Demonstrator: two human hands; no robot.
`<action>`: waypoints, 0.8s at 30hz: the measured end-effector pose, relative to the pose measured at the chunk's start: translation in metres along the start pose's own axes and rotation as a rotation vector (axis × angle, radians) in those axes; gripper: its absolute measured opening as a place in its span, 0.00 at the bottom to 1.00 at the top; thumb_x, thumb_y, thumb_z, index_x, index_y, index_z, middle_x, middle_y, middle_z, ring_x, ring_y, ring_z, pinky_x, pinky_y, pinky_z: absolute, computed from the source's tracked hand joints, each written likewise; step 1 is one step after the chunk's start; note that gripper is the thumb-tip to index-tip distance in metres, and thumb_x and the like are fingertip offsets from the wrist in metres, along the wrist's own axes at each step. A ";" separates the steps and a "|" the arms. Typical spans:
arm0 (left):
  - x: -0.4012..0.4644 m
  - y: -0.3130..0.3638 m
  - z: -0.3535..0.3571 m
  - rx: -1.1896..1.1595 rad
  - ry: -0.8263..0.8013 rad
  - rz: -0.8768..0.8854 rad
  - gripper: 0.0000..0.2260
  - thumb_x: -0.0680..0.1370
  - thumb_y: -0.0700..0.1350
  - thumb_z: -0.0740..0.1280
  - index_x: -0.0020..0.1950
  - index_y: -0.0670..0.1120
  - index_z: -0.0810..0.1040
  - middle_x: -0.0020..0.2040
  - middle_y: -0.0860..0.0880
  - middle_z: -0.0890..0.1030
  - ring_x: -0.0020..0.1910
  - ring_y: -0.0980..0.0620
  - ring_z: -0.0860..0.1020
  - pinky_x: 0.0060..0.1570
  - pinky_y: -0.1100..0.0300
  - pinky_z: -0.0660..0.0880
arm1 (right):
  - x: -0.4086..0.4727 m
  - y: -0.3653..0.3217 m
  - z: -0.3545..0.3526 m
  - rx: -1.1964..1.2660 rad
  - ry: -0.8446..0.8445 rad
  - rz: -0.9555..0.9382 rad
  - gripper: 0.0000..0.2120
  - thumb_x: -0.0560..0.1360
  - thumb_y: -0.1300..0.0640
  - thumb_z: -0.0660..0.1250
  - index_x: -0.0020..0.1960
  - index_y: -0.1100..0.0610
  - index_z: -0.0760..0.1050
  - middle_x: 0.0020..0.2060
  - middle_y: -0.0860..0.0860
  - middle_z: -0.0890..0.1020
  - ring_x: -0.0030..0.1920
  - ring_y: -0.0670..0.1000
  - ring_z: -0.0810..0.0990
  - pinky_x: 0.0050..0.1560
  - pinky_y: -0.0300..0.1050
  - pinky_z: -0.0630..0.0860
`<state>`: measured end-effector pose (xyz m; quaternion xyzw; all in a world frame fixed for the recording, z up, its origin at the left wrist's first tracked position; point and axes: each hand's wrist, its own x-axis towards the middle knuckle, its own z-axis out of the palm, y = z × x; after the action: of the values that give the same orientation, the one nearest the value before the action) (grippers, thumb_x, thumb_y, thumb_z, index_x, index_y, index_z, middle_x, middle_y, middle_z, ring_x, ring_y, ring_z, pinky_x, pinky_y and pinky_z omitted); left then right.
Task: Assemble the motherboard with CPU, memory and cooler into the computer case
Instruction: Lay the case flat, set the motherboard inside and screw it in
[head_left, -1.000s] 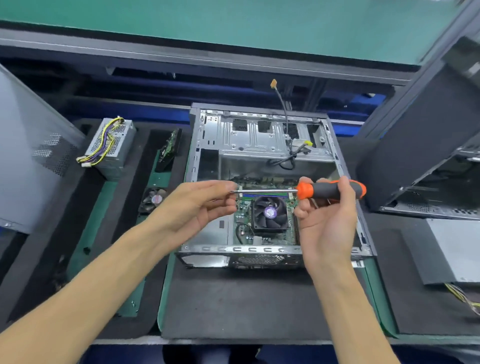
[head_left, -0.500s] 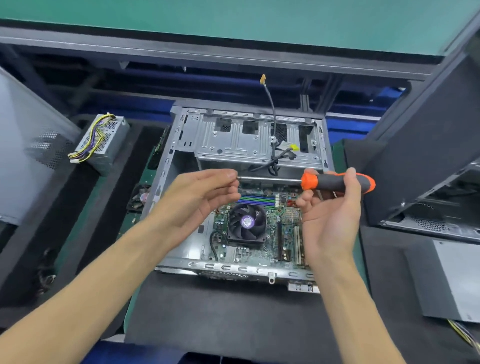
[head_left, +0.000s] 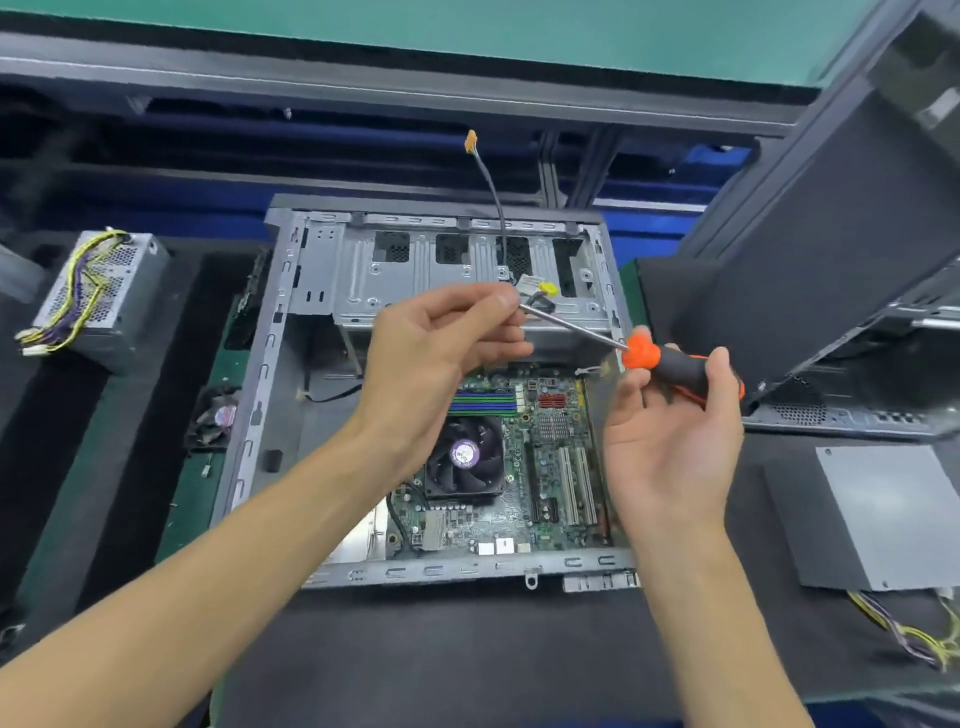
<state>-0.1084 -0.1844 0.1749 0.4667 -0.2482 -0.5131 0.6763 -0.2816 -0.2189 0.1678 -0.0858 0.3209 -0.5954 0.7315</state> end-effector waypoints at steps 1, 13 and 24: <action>0.003 0.000 0.001 0.010 -0.019 0.004 0.05 0.75 0.38 0.72 0.49 0.38 0.84 0.41 0.43 0.84 0.41 0.49 0.83 0.44 0.60 0.80 | -0.001 0.000 -0.001 0.007 0.010 -0.022 0.12 0.83 0.50 0.63 0.52 0.60 0.73 0.44 0.58 0.86 0.38 0.51 0.84 0.36 0.38 0.80; 0.020 -0.016 0.018 -0.031 -0.239 -0.079 0.06 0.77 0.38 0.72 0.51 0.36 0.84 0.41 0.41 0.84 0.40 0.46 0.83 0.43 0.59 0.81 | -0.023 -0.003 -0.017 0.084 0.149 -0.204 0.13 0.82 0.51 0.65 0.47 0.61 0.76 0.51 0.59 0.83 0.51 0.53 0.85 0.39 0.40 0.81; 0.048 -0.032 -0.028 0.775 -0.621 -0.168 0.08 0.76 0.44 0.74 0.54 0.50 0.84 0.42 0.54 0.86 0.43 0.58 0.84 0.48 0.68 0.78 | -0.042 -0.030 -0.018 -0.664 0.115 -0.609 0.22 0.82 0.45 0.55 0.38 0.48 0.82 0.40 0.55 0.85 0.26 0.52 0.75 0.29 0.39 0.74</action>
<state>-0.0832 -0.2197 0.1268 0.5272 -0.5714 -0.5507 0.3038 -0.3201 -0.1842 0.1843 -0.3729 0.4948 -0.6521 0.4368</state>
